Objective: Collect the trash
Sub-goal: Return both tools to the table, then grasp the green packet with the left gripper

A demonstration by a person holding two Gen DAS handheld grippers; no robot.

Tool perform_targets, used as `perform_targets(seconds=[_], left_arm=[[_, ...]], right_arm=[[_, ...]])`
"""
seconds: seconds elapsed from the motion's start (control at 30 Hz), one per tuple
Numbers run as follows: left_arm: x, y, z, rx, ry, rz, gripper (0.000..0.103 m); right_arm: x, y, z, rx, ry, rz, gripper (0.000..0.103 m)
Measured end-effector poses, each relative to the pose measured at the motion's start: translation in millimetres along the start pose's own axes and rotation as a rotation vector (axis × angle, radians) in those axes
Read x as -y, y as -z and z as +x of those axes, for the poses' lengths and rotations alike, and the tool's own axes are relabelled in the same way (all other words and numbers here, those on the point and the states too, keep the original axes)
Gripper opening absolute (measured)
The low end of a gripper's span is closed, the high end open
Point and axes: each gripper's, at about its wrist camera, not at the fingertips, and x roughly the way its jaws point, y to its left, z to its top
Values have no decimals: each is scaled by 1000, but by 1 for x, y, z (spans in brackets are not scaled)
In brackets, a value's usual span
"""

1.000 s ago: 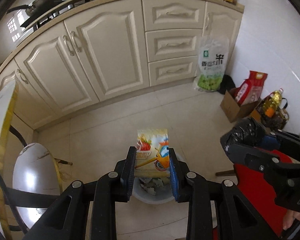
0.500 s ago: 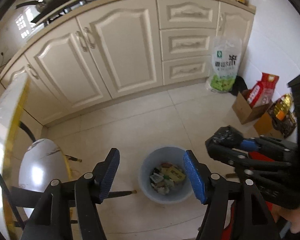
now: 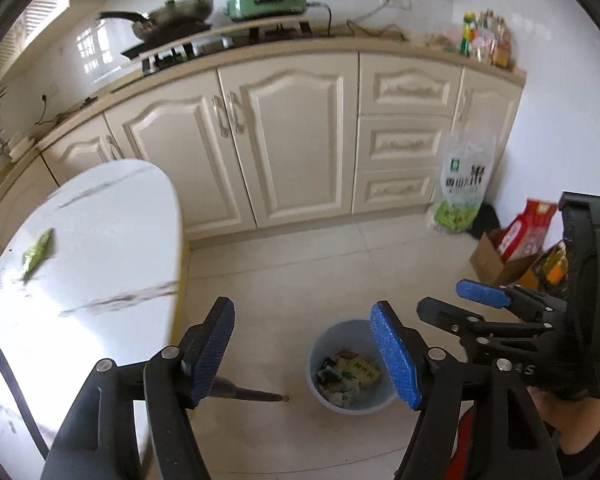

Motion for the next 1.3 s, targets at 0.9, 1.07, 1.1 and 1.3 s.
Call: perform_targets(seconds=[0.9, 1.07, 1.1, 1.3], left_arm=[[-286, 32, -144, 30, -196, -270, 98], [-331, 25, -85, -68, -139, -350, 98], [-338, 26, -72, -103, -119, -361, 97], [-395, 28, -21, -194, -146, -487, 95]], right_arm=[[-264, -58, -15, 115, -144, -340, 102], [-255, -64, 13, 85, -150, -334, 102], [-251, -64, 19, 77, -148, -331, 102], [-219, -59, 41, 31, -133, -308, 102]])
